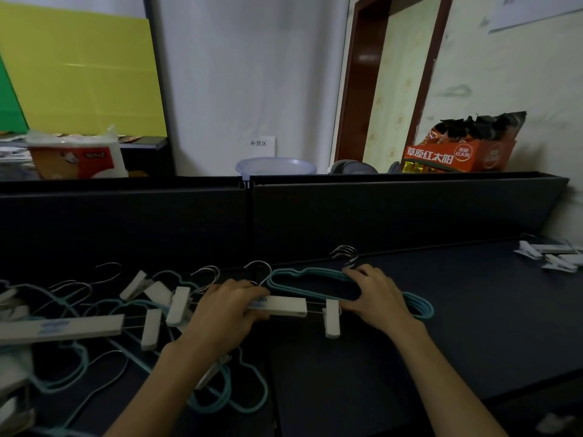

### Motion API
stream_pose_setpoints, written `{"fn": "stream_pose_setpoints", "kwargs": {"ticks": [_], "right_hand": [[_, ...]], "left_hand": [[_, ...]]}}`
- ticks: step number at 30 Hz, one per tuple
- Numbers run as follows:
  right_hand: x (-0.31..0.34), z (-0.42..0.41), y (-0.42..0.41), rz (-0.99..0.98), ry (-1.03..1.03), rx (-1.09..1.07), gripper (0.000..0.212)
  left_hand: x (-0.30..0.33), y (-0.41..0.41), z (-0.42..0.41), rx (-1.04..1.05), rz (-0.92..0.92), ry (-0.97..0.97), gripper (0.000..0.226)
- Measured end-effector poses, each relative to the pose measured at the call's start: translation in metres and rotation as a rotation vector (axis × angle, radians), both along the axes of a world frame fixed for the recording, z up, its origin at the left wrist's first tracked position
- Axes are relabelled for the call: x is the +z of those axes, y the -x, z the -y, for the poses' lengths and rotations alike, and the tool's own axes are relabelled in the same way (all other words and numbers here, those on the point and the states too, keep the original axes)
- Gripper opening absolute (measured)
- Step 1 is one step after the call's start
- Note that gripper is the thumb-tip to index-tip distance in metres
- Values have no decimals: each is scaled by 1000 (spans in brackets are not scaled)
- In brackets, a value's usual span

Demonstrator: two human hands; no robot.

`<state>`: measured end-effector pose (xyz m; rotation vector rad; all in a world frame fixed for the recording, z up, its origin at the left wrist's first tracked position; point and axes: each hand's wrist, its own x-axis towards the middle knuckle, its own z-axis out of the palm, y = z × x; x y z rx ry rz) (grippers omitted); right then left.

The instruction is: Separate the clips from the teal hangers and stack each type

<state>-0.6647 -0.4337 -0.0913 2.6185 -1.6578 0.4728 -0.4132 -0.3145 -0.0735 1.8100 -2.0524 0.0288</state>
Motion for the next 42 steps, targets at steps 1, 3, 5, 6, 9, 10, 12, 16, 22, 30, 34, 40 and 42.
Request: {"fn": "stream_pose_setpoints", "kwargs": {"ticks": [1,3,5,6,9,10,12,16,22,30,34,40,42], "right_hand": [[-1,0,0,6,1,4,77],[-1,0,2,24,9,15,76],[-1,0,3,37,16,26,75],[-1,0,3,43,15,31,74],[-2,1,4,55,13,36,75],[-2,2,4,52,13,36,75],[-2,3,4,45,9,31,75],[-2,1,3,17,19,30,77],[8,-25,33,100,95,-30,72],[-5,-109,156,249,178,-396,59],[-20,-148,216,267,209,-537,56],[-41,-180,297,245,235,-632,51],[-46,-188,333,198,234,-673,51]], "left_hand": [[0,1,-1,-1,-5,-1,42],[1,3,-2,2,-9,2,42],[1,5,-3,4,-16,4,42],[1,6,-3,6,-18,2,42],[0,8,-4,15,-12,-7,42],[0,8,-4,16,-13,-9,42],[0,9,-4,19,-14,-11,42],[0,10,-4,23,-15,-10,43],[3,33,2,-44,-11,16,43],[-6,140,14,-309,-57,67,44],[-14,195,10,-432,-94,69,42],[-27,286,13,-544,-100,132,39],[-32,321,14,-568,-100,136,39]]}}
